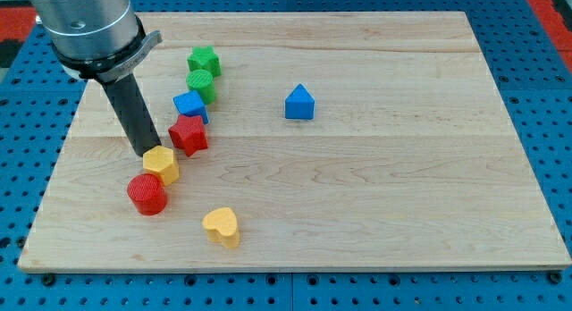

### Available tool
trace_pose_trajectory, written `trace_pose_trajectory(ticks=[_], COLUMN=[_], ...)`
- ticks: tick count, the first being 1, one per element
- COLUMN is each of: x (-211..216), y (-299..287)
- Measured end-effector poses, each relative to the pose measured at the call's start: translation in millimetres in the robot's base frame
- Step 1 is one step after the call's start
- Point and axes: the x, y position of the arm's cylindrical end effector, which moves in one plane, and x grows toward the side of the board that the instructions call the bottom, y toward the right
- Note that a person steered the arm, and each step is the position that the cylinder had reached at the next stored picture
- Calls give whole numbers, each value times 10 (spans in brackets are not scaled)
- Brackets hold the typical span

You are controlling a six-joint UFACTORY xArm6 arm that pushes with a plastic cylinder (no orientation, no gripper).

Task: Slide the yellow hexagon closer to red star

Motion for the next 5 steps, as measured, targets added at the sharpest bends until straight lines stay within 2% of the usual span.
trace_pose_trajectory(ticks=[2,5], x=[284,348], y=[-318,299])
